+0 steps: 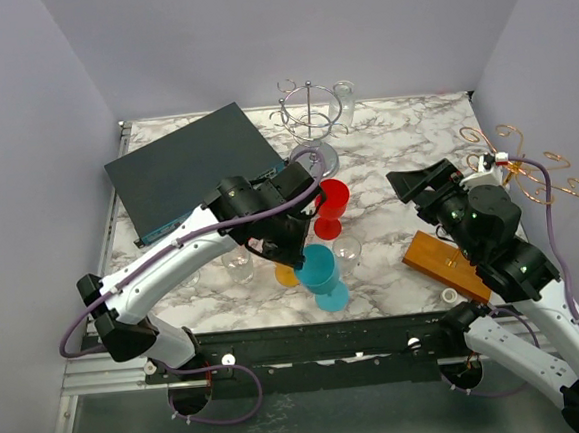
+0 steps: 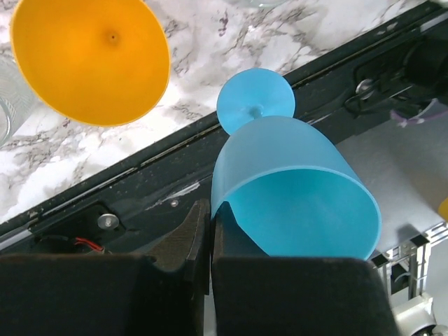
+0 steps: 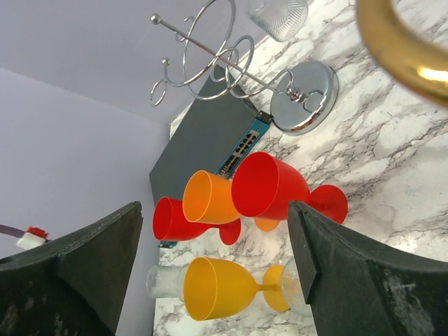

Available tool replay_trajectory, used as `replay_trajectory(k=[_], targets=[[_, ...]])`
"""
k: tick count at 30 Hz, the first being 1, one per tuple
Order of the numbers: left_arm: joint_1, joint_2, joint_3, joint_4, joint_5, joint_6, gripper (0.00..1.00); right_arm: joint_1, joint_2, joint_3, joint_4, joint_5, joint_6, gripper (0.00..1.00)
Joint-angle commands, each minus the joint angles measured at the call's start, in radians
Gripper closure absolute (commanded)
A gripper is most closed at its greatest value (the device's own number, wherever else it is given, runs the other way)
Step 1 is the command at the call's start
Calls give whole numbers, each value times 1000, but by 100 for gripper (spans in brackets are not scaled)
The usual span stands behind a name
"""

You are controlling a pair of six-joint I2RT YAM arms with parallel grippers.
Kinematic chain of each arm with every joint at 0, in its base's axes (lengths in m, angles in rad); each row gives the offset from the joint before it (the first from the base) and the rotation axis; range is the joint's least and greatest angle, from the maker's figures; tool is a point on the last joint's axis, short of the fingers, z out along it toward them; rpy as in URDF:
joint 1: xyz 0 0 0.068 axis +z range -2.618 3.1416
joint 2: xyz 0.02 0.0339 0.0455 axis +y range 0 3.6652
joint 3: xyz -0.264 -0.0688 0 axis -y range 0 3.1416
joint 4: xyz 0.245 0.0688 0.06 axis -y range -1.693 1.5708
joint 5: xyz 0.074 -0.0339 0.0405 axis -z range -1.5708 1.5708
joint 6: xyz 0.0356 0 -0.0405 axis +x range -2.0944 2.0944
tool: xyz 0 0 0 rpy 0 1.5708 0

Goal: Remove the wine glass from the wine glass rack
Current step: Place the wine glass at the center of the board.

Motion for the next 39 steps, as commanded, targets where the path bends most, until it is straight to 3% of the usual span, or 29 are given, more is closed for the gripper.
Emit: replay_trajectory(k=[1, 10, 19, 27, 32, 39], targets=[[-6, 19, -75, 26, 32, 20, 100, 0, 19, -62, -142, -18, 66, 9], [-22, 78, -184, 117, -39, 3, 100, -1, 2, -73, -142, -22, 65, 9], [-73, 146, -190, 149, -201, -26, 100, 0, -6, -79, -143, -23, 56, 9], [-81, 167, -184, 167, -216, -31, 100, 0, -15, -87, -147, -22, 53, 9], [-84, 158, -181, 176, -221, -40, 81, 0, -23, -102, -148, -25, 57, 9], [-90, 148, -175, 176, -195, -39, 70, -1, -21, -106, -146, -27, 56, 9]])
